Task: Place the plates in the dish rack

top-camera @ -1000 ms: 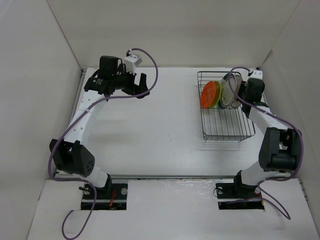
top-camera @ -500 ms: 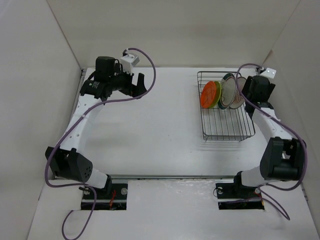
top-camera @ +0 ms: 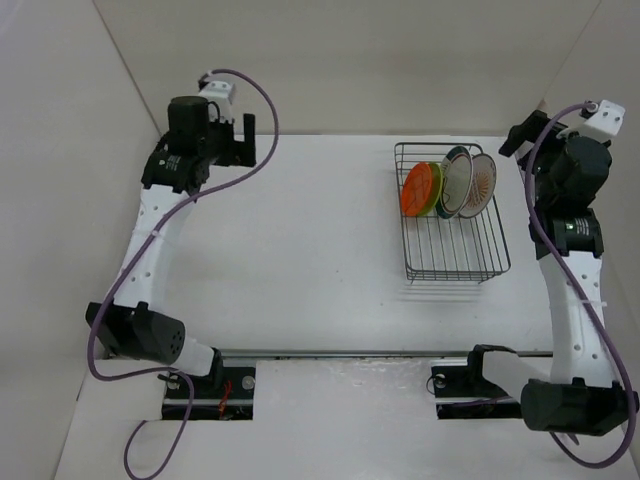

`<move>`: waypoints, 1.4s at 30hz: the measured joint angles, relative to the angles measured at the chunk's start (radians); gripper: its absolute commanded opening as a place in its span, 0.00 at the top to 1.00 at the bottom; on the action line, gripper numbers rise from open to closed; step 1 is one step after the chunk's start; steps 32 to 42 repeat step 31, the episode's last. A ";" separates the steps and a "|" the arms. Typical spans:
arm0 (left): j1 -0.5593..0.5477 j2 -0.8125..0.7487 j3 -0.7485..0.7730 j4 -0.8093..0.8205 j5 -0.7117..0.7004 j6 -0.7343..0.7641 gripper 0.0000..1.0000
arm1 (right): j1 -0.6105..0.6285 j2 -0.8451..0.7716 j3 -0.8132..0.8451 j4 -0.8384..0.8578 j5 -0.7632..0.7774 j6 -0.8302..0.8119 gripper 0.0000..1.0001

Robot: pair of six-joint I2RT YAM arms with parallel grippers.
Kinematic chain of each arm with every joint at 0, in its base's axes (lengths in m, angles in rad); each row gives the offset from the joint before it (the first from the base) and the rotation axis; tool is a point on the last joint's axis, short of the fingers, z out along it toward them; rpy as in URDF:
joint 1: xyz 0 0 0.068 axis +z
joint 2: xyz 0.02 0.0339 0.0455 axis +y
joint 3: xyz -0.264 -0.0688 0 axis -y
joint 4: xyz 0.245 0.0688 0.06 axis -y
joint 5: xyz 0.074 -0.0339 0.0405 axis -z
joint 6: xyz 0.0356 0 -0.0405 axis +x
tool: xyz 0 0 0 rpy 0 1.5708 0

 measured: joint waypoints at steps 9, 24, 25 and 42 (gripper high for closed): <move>0.198 -0.061 0.112 -0.035 -0.132 -0.060 0.00 | 0.063 -0.192 0.002 -0.259 -0.199 0.028 0.00; 0.333 -0.579 -0.139 -0.034 -0.049 -0.056 0.00 | 0.063 -0.535 0.033 -0.455 -0.147 -0.045 0.00; 0.333 -0.583 -0.147 -0.034 -0.045 -0.055 0.00 | 0.063 -0.536 0.033 -0.462 -0.145 -0.046 0.00; 0.338 -0.583 -0.203 -0.058 -0.029 -0.052 0.00 | 0.068 -0.536 0.034 -0.483 -0.143 -0.049 0.00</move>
